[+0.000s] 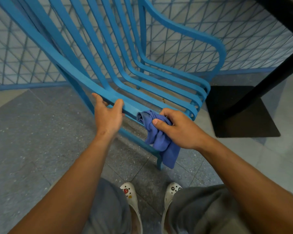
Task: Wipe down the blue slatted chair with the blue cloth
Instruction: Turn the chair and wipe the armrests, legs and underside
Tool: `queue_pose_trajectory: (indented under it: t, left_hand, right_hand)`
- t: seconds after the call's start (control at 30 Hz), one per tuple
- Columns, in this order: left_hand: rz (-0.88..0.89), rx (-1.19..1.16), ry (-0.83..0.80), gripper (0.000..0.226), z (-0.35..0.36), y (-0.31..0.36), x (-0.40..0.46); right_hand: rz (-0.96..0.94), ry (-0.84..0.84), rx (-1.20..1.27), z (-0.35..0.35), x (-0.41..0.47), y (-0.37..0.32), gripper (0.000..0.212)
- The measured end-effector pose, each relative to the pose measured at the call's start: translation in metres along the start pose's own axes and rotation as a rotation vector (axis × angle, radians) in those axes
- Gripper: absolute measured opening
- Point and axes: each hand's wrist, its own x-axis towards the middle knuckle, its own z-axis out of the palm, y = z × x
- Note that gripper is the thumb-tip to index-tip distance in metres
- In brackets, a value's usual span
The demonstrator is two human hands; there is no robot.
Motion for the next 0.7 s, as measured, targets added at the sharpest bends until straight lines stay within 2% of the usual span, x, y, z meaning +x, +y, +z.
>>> queue_pose_trajectory:
  t: [0.17, 0.27, 0.53, 0.6, 0.7]
  left_hand:
    - [0.004, -0.066, -0.072, 0.063, -0.006, 0.001, 0.022]
    - [-0.018, -0.093, -0.130, 0.063, -0.005, 0.001, 0.044]
    - [0.036, 0.106, -0.190, 0.036, 0.000, 0.008, 0.058]
    - [0.055, 0.181, -0.266, 0.038, -0.001, 0.003, 0.041]
    - [0.003, 0.208, -0.373, 0.068, 0.002, -0.007, 0.018]
  right_hand:
    - [-0.012, -0.003, 0.009, 0.015, 0.009, -0.007, 0.027]
    - [-0.003, 0.072, 0.029, 0.025, 0.016, -0.011, 0.026]
    - [0.039, 0.169, 0.030, 0.043, 0.052, -0.019, 0.028]
    - [0.033, 0.181, 0.051, 0.043, 0.059, -0.019, 0.026]
    - [-0.018, 0.167, 0.074, 0.037, 0.061, -0.017, 0.020]
